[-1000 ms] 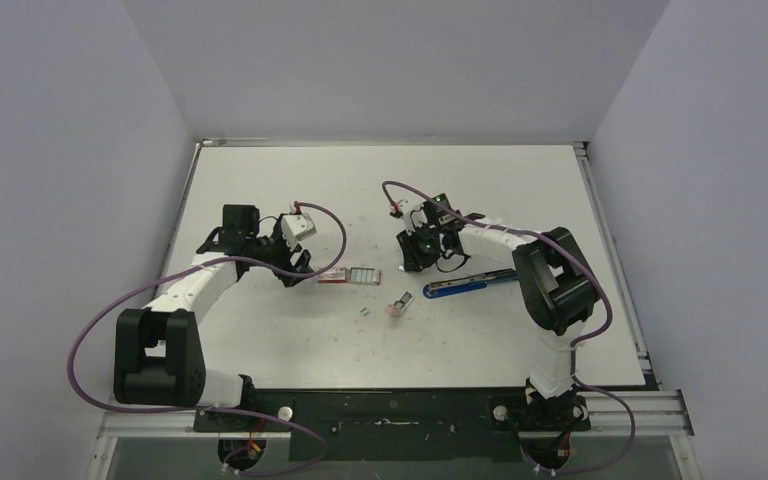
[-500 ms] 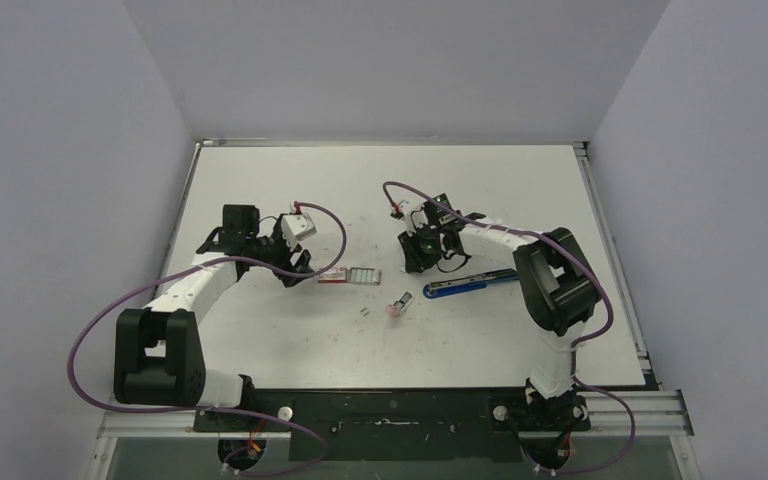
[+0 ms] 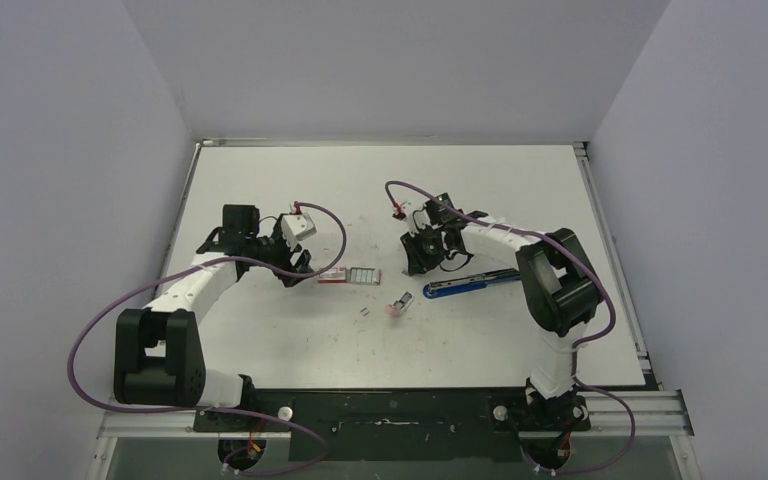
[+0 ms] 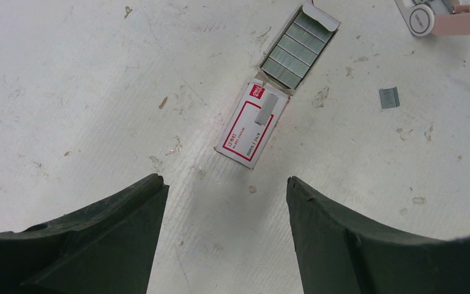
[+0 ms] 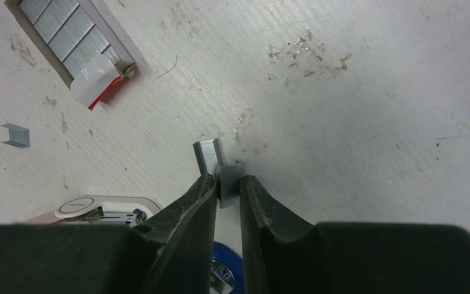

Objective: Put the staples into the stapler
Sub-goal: Pick up the staple from the center of the board, then place the staple at the center of the board.

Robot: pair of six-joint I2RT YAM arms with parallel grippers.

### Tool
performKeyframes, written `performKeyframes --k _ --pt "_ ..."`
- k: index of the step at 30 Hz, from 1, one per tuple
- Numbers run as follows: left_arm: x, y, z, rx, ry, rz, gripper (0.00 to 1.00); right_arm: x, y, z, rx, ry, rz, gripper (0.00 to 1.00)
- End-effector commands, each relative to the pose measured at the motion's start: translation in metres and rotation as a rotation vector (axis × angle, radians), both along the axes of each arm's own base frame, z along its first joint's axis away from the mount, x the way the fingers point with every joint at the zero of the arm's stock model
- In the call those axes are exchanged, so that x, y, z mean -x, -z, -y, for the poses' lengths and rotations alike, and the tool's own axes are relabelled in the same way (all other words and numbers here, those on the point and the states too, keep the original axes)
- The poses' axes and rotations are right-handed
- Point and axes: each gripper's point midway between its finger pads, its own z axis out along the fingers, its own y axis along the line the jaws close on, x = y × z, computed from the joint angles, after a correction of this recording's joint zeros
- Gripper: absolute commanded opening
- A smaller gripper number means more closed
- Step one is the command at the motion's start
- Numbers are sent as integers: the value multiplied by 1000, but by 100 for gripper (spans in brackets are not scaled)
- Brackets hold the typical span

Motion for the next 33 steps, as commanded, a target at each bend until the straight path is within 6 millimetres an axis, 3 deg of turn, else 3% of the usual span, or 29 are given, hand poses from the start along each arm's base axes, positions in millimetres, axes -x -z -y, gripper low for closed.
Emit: performKeyframes --k 1,17,23,29,33 --pt "-11 -21 3 26 8 76 70 -21 -43 -1 -52 -3 107 19" --pt "-11 -22 3 31 7 75 70 -43 -42 32 102 37 256 21" --pt "-13 -25 3 31 5 82 70 -41 -26 43 202 39 300 25" --pt "-12 -24 3 31 5 79 70 -35 -18 43 198 48 280 28" --pt "-11 -24 3 31 5 81 70 -32 -24 39 161 49 267 36"
